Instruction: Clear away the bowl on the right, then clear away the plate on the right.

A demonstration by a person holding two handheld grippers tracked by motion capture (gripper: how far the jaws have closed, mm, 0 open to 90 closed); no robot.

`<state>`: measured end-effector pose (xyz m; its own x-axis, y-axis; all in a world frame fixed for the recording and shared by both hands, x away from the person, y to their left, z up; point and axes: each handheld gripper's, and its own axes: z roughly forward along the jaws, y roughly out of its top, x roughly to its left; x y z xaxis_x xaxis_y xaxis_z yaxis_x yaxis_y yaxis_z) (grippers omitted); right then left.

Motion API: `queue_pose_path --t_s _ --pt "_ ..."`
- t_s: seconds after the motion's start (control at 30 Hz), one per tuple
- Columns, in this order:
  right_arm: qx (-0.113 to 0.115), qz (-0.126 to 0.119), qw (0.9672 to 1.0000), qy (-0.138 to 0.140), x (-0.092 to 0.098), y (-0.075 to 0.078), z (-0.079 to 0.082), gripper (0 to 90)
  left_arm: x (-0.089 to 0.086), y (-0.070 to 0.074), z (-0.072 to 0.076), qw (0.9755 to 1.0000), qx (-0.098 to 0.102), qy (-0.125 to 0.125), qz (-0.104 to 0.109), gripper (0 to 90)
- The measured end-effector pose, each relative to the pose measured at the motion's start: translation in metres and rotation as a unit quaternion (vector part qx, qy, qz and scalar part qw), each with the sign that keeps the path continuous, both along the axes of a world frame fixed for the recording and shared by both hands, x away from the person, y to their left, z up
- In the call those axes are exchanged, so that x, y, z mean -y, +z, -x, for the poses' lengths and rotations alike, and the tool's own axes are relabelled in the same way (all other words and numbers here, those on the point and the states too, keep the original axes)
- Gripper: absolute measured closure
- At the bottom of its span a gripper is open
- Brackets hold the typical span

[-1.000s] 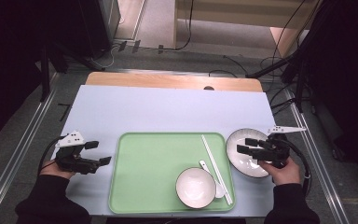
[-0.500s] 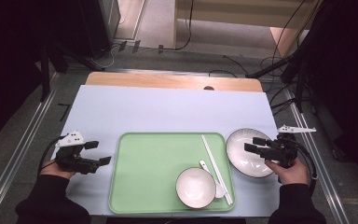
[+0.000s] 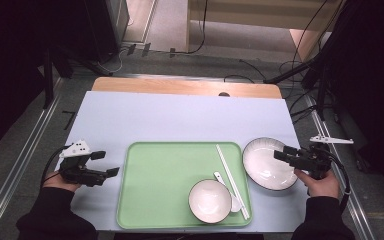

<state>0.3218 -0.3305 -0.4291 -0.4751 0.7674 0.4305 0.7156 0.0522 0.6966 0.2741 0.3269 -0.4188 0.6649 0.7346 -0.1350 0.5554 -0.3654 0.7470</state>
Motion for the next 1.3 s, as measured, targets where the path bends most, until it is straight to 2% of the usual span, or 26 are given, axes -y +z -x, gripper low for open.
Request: queue_pose_path --t_s 0.53,0.67,0.9,1.2,1.3 --pt "-0.006 0.003 0.9991 -0.042 0.022 -0.008 -0.005 38.2 -0.002 0.0 0.002 1.0 -0.001 0.001 0.0 17.1" --pt "-0.008 -0.006 0.999 -0.043 0.025 -0.01 -0.007 40.5 -0.003 0.0 0.003 1.0 -0.001 0.002 -0.002 17.1" --pt "-0.008 -0.001 0.9986 -0.052 0.03 -0.012 -0.009 40.6 -0.004 0.0 0.004 1.0 0.003 0.008 -0.002 16.8" --pt "-0.012 -0.002 0.9969 -0.078 0.041 -0.018 -0.011 40.6 -0.005 0.0 0.004 1.0 0.001 0.006 -0.005 16.8" --pt "-0.014 0.005 0.9963 -0.084 0.042 -0.021 -0.013 42.7 -0.005 0.0 0.004 1.0 0.002 0.007 -0.004 16.8"
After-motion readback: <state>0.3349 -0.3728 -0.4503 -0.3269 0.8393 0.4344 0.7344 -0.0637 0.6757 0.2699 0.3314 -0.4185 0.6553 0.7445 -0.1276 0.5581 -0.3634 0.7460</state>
